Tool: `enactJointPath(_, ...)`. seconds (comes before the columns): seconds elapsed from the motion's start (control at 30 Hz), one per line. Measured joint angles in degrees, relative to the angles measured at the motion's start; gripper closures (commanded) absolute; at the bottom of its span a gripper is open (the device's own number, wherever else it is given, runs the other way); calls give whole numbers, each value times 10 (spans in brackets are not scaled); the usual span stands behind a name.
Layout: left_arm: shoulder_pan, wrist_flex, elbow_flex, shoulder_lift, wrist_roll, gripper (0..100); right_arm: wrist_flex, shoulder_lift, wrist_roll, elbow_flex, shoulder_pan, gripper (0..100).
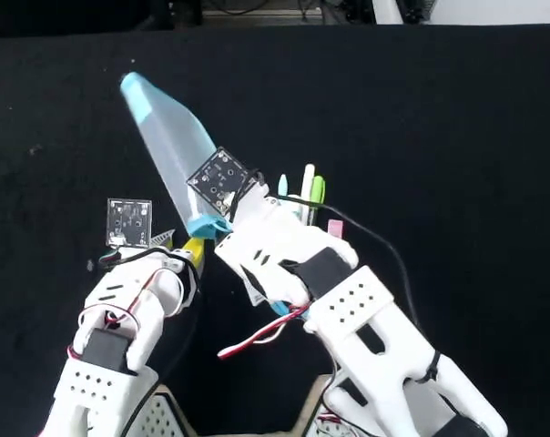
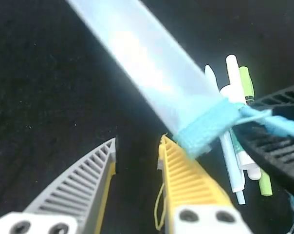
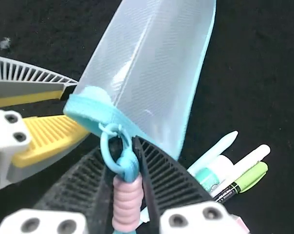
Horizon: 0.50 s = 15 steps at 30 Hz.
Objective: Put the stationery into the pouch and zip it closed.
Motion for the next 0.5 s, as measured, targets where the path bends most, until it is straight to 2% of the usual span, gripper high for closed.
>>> enactJointPath(0.1,0,0,0,0,0,848,0,0,0,0,0,970)
enactJointPath(0.23,-5,0,0,0,0,848,0,0,-8,0,0,877)
enactJointPath(0.5,-36,0,0,0,0,848,-6,0,-23,0,0,893)
